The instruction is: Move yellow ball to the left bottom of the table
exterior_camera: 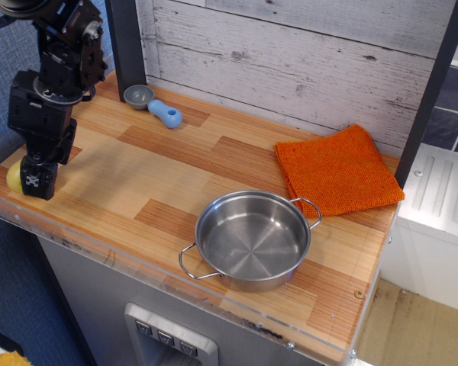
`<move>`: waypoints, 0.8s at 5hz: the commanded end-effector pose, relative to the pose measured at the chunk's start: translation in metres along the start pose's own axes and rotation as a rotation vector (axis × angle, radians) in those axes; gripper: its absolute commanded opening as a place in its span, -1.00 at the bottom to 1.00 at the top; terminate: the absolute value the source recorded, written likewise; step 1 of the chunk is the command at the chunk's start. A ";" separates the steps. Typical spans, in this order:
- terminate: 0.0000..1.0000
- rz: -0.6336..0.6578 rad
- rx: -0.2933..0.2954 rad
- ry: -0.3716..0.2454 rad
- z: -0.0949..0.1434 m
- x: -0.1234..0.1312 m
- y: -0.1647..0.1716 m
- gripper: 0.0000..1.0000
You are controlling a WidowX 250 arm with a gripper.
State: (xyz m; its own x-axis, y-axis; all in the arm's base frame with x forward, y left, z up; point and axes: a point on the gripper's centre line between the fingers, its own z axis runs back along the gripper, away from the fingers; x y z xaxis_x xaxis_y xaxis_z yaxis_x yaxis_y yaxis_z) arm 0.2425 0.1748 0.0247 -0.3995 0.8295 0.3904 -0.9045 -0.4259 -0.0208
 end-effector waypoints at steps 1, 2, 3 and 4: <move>-1.00 -0.019 -0.079 0.031 0.018 0.011 -0.014 1.00; -1.00 -0.042 -0.106 0.041 0.020 0.012 -0.018 1.00; -1.00 -0.063 -0.161 0.035 0.034 0.014 -0.027 1.00; -1.00 -0.082 -0.237 0.034 0.060 0.014 -0.036 1.00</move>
State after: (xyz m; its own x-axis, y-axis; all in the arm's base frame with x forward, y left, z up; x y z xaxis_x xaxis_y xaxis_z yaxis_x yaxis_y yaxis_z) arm 0.2738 0.1738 0.0662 -0.3058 0.8807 0.3618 -0.9512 -0.2664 -0.1555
